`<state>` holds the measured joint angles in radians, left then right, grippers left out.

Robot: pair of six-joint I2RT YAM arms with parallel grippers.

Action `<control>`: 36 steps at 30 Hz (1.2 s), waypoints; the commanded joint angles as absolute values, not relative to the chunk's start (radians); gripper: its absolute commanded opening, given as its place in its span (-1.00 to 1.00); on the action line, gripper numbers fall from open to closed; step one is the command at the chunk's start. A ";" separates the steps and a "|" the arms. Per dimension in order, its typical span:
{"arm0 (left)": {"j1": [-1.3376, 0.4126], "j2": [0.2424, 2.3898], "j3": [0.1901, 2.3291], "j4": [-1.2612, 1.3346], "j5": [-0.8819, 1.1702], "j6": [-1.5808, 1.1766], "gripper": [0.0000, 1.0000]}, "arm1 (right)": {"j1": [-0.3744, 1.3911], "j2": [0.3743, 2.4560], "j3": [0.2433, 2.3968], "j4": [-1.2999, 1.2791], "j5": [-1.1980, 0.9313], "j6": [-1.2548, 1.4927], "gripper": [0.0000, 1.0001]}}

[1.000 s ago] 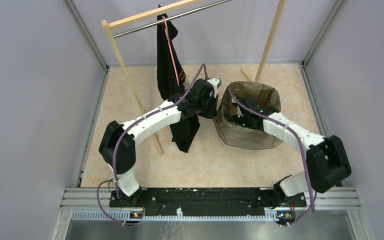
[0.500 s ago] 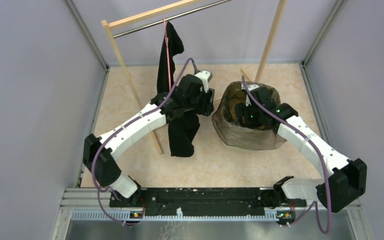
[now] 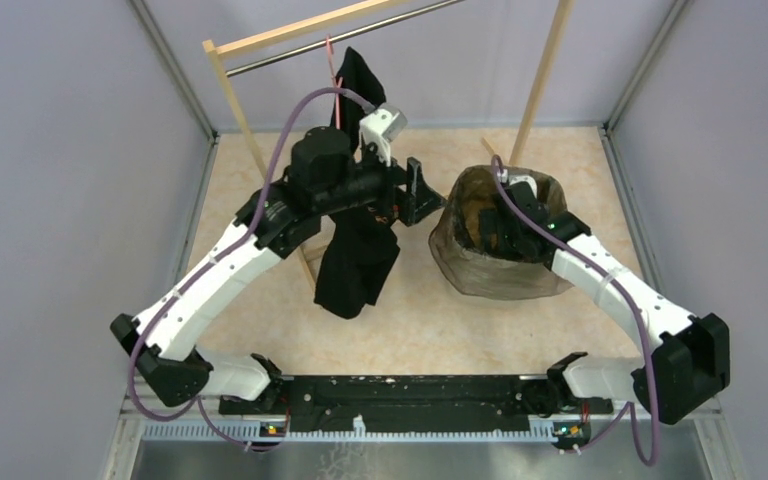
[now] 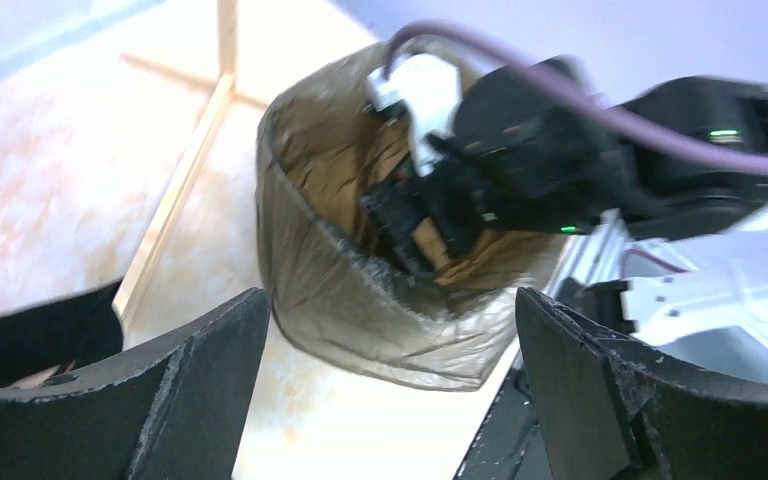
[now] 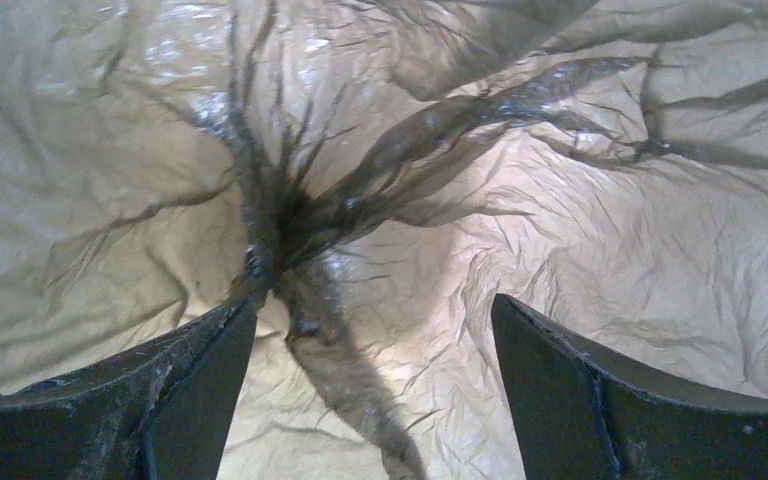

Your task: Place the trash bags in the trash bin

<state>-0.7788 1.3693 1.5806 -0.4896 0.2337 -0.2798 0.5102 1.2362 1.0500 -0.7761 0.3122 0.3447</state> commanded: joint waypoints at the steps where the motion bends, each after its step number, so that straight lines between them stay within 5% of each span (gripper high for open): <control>1: -0.776 1.265 1.626 -0.367 0.391 -0.255 0.97 | 0.517 1.240 1.029 -0.837 0.486 0.415 0.77; 9: -0.776 1.182 1.622 -0.342 0.361 -0.251 0.97 | 0.427 1.175 1.045 -0.979 0.681 0.485 0.87; 17: -0.776 1.078 1.602 -0.339 0.284 -0.211 0.97 | 0.061 1.050 1.022 -0.912 0.564 0.322 0.91; 36: -0.776 0.982 1.535 -0.356 0.151 -0.154 0.97 | 0.051 1.012 1.037 -0.835 0.401 0.306 0.97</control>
<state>-0.7788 0.9718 1.5364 -0.3859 0.1703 -0.1730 0.0502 0.9958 1.0225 -0.9230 0.4412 0.2882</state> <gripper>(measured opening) 0.986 0.978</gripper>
